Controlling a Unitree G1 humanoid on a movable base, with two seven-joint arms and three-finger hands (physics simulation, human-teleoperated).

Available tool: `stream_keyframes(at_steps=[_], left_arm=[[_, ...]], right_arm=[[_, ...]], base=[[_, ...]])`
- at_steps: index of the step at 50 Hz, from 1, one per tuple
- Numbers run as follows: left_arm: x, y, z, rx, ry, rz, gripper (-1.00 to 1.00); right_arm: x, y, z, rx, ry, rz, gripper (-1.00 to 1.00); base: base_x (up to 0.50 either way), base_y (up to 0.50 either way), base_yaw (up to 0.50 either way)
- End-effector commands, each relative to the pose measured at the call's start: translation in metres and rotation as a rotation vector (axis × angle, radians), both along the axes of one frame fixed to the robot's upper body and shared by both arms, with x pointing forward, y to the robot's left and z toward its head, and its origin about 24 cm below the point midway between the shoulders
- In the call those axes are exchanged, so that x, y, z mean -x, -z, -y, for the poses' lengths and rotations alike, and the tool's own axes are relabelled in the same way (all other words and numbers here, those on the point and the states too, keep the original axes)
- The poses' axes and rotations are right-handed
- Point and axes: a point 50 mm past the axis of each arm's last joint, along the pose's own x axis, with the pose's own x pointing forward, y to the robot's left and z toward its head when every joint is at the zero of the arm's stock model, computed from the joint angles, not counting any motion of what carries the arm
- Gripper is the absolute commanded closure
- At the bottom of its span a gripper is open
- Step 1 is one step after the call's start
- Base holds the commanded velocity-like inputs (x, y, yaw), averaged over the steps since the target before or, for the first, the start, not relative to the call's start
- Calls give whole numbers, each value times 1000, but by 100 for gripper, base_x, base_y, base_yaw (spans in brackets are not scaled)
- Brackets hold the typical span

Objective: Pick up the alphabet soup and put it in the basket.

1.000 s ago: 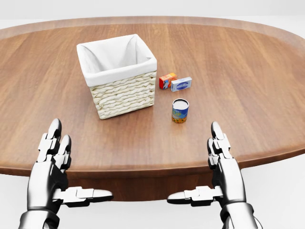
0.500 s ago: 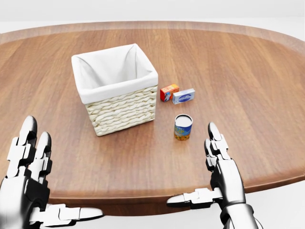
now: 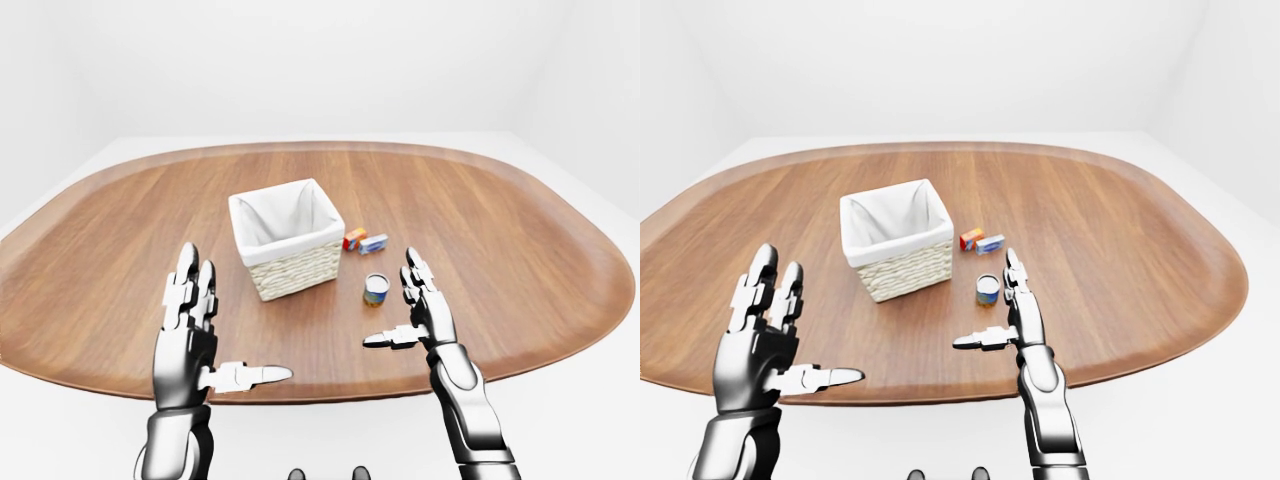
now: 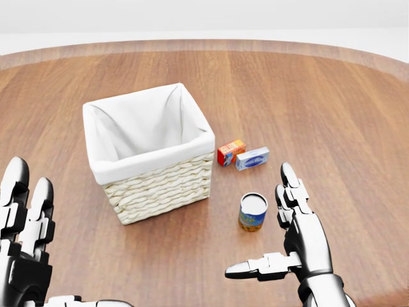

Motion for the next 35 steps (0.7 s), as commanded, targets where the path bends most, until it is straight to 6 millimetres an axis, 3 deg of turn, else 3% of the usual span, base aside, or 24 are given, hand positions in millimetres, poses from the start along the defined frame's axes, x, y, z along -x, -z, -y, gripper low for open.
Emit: stream_keyframes(at_steps=[1, 27, 35], left_arm=[[8, -4, 3, -8, 4, 18, -100], [16, -7, 6, -9, 19, 41, -100], [18, -9, 5, -7, 17, 44, -100]], right_arm=[[0, 0, -1, 1, -2, 1, -100], [-3, 2, 0, -1, -3, -5, -100], [-3, 3, -1, 10, 4, 13, -100]], base=[[39, 0, 0], [40, 0, 0], [0, 0, 0]])
